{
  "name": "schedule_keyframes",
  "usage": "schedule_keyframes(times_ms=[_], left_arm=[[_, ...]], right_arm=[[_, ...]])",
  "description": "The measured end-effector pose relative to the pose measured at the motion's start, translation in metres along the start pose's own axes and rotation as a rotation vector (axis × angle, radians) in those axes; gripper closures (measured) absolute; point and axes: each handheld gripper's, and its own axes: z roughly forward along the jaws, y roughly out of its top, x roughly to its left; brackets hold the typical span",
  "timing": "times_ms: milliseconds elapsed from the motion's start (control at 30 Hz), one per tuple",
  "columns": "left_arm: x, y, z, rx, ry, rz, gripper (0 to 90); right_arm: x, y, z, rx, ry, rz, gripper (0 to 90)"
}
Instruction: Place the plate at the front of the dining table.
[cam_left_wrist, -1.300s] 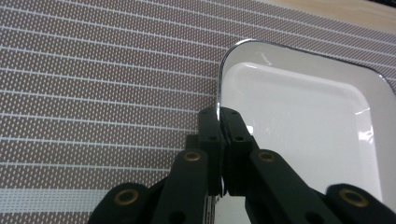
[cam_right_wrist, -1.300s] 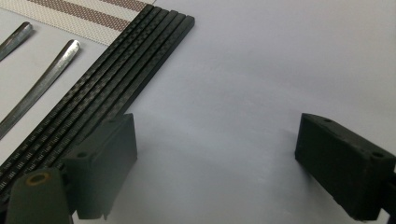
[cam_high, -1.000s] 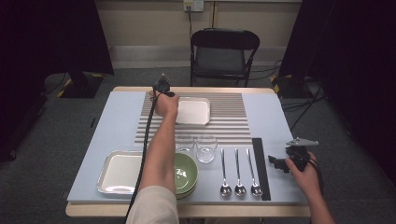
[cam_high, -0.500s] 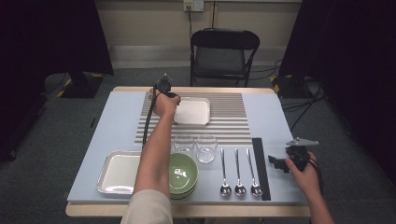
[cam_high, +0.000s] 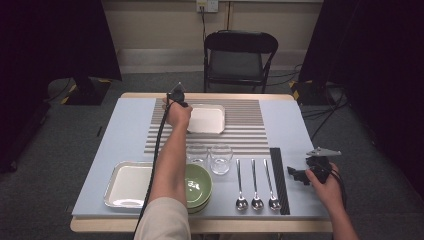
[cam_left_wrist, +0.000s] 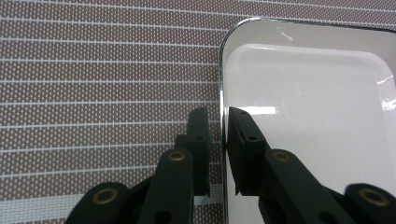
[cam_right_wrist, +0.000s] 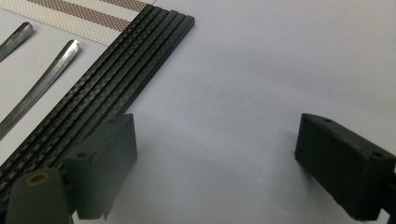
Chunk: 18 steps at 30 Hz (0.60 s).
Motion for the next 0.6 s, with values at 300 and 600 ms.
schedule_keyframes(times_ms=[300,600], left_arm=[[-0.002,-0.0009,0.003,0.03,-0.013,-0.05,87.2],[-0.0018,-0.0006,-0.0012,0.035,-0.014,-0.092,88.0]], right_arm=[[-0.0001,0.0,0.0,0.0,0.0,0.0,11.5],[0.0,0.0,0.0001,0.0,0.0,0.0,11.5]])
